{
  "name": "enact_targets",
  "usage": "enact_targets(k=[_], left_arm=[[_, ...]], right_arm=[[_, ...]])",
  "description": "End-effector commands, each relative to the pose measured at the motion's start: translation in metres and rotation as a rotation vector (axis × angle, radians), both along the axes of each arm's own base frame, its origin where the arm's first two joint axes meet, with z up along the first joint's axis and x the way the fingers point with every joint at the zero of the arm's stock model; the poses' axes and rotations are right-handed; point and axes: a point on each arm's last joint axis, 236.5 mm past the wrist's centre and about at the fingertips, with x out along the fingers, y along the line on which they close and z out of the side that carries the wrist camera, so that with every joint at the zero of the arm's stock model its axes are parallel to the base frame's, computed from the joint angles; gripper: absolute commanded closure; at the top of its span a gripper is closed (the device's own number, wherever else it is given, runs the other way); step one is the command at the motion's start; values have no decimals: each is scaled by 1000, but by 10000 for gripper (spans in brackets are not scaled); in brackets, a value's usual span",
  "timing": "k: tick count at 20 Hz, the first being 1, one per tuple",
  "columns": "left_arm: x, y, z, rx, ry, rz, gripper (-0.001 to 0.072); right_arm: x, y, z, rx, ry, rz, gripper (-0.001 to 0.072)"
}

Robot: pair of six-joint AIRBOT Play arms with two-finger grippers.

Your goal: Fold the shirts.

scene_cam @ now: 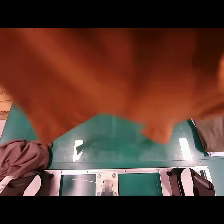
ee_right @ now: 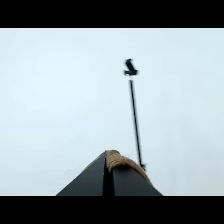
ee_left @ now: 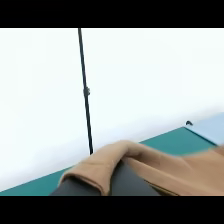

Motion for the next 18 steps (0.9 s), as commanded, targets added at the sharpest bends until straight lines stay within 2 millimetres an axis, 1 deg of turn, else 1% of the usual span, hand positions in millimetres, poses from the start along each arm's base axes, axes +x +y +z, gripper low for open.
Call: enact_targets(k=[1,2,4,6,8,10,12,14,16,17,18], left_arm=[[11,6,-10,-12,49,19,687],[31,9,-27,-22,107,17,687],[78,18,-76,-47,264,13,687],[131,26,-147,-89,463,-1,687],[174,23,-222,-107,635,-26,688],[215,9,-306,-100,779,-54,687],[251,0,-383,-117,892,-39,687],[281,4,-444,-168,995,8,687],[306,14,-487,-217,1032,67,687],[316,17,-500,-232,1037,86,688],[325,19,-508,-248,1035,99,688]], right_arm=[[20,-16,-21,33,98,-21,697],[44,-26,-45,63,188,11,697],[90,-48,-99,146,357,71,697],[141,-68,-168,226,516,124,697],[186,-69,-243,262,665,188,697],[231,-62,-330,308,818,230,697],[266,-58,-407,342,945,236,697],[294,-64,-479,429,1070,233,697],[316,-71,-534,489,1161,236,697],[326,-74,-553,503,1189,239,697],[337,-78,-567,512,1205,239,696]])
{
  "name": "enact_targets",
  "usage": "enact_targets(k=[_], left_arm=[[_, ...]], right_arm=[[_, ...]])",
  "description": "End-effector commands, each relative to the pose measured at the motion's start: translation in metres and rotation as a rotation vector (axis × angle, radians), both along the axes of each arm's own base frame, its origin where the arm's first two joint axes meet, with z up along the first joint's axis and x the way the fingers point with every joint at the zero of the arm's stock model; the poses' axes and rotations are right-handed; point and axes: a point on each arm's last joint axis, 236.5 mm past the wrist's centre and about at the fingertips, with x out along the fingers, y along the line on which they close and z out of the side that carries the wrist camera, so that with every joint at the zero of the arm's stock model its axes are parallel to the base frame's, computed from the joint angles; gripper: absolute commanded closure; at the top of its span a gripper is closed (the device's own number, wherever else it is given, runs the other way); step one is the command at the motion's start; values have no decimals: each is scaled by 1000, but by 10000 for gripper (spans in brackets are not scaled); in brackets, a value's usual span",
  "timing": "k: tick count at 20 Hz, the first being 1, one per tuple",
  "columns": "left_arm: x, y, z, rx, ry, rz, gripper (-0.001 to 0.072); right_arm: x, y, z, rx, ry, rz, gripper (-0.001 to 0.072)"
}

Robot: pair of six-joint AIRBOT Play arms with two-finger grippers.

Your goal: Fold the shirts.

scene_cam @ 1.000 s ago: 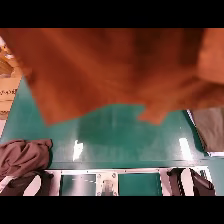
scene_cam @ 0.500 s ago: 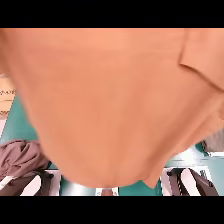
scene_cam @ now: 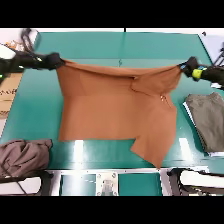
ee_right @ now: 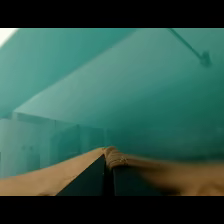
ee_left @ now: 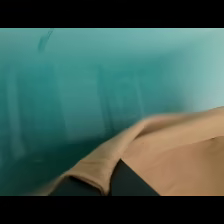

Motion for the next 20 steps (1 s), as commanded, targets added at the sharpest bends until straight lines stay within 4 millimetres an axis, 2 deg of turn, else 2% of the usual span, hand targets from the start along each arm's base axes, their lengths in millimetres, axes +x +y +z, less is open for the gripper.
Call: enact_targets(k=[1,4,7,10,13,16,18,20], left_arm=[[38,9,-54,-21,25,91,688],[64,18,-35,-12,-69,133,688],[80,23,-15,-9,-132,153,688],[88,25,-1,-9,-168,160,688],[86,24,-4,0,-156,146,688],[73,22,-21,59,-97,86,688],[51,25,-48,118,19,40,688],[26,28,-81,172,135,-6,688]], right_arm=[[35,-5,-78,45,108,5,696],[69,-14,-73,55,62,5,696],[94,-23,-51,35,-6,2,696],[105,-27,-28,15,-60,3,696],[106,-28,-22,6,-72,5,696],[92,-21,-36,-27,-18,79,697],[64,-20,-62,-52,119,151,700],[26,-31,-92,-113,282,194,701]])
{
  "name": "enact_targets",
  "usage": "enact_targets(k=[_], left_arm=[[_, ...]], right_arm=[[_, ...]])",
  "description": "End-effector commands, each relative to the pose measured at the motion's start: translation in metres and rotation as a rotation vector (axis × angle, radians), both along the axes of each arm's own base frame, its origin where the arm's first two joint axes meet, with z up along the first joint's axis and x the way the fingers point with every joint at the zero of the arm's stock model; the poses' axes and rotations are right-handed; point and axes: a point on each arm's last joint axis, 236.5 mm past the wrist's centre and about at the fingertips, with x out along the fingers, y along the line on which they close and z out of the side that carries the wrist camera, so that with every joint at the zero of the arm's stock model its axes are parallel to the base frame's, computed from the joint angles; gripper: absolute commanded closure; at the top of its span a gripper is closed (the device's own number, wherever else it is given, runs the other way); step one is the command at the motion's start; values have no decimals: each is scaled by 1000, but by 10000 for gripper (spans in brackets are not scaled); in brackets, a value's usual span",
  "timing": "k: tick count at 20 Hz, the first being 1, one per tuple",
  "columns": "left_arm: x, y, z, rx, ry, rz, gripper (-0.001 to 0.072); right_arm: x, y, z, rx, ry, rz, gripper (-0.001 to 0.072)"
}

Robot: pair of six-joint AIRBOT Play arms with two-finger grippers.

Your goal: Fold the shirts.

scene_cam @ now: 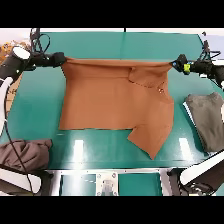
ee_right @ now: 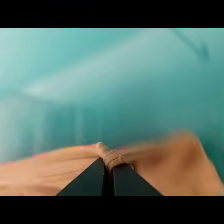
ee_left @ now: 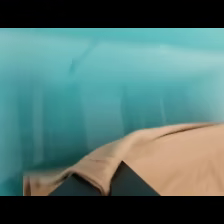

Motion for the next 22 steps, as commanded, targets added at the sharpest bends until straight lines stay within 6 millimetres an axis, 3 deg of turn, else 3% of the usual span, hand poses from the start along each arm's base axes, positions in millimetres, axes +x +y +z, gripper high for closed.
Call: enact_targets(k=[1,5,8,11,12,13,14,15,17,19,20,22], left_arm=[[-42,5,-53,81,200,-65,688],[-73,4,-98,72,315,-69,688],[-88,1,-112,64,366,-80,687],[-102,-6,-114,29,431,-93,686],[-111,-10,-115,5,479,-93,581],[-123,-13,-115,-14,532,-101,196],[-134,-15,-113,-30,584,-107,63],[-145,-15,-108,-39,635,-126,64],[-160,-6,-94,-46,716,-141,82],[-167,6,-75,-62,758,-152,577],[-170,12,-65,-67,771,-162,687],[-174,19,-51,-55,770,-162,689]], right_arm=[[-60,-10,-46,-104,248,89,701],[-109,-2,-78,-110,364,94,700],[-125,4,-94,-84,415,88,699],[-133,10,-90,-60,439,120,683],[-138,10,-85,-52,455,141,547],[-146,7,-79,-32,489,142,477],[-152,1,-71,-13,511,131,479],[-158,-7,-62,6,523,111,504],[-169,-23,-42,21,519,78,697],[-181,-32,-22,22,503,53,696],[-189,-32,-14,23,497,36,697],[-212,-23,-3,22,493,22,697]])
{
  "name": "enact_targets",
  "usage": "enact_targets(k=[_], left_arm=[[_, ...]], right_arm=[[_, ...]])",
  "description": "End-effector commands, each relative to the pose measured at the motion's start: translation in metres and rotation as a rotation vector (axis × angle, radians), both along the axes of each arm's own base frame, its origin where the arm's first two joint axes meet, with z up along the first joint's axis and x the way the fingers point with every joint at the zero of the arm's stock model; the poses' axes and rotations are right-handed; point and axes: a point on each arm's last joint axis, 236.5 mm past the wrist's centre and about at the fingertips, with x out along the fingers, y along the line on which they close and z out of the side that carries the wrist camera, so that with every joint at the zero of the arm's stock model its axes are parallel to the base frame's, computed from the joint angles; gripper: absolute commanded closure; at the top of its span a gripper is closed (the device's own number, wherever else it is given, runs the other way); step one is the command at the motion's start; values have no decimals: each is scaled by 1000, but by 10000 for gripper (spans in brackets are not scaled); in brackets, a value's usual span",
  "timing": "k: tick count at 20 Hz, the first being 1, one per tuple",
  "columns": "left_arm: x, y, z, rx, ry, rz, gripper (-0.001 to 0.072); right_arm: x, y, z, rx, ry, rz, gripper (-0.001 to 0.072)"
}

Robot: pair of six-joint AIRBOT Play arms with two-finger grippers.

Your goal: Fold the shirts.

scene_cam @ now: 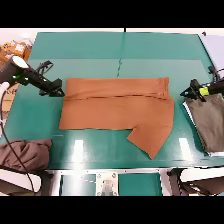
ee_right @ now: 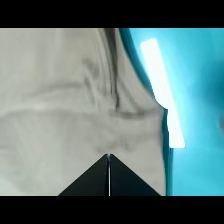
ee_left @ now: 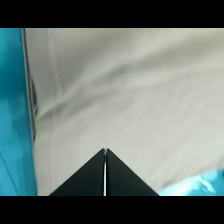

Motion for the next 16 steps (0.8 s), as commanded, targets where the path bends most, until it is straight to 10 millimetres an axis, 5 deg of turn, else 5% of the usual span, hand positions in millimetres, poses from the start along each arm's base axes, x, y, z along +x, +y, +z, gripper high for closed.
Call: enact_targets(k=[1,5,7,8,9,10,11,14,16], left_arm=[[-23,14,29,22,56,-29,689],[-67,23,47,111,-25,-1,689],[-93,21,41,125,-97,69,689],[-108,19,34,127,-117,113,688],[-122,16,24,121,-120,141,666],[-136,12,11,113,-109,161,307],[-146,7,-4,113,-87,185,-13],[-171,-25,-50,87,-28,202,9],[-172,-40,-68,93,-56,234,11]], right_arm=[[-44,10,19,4,25,-32,697],[-145,7,-8,-159,218,-131,697],[-184,21,-25,-175,278,-213,695],[-200,37,-35,-140,310,-234,575],[-213,57,-46,-81,339,-242,316],[-222,73,-57,-23,361,-249,228],[-227,86,-69,17,368,-257,228],[-236,110,-97,64,368,-271,245],[-231,119,-107,59,340,-272,424]])
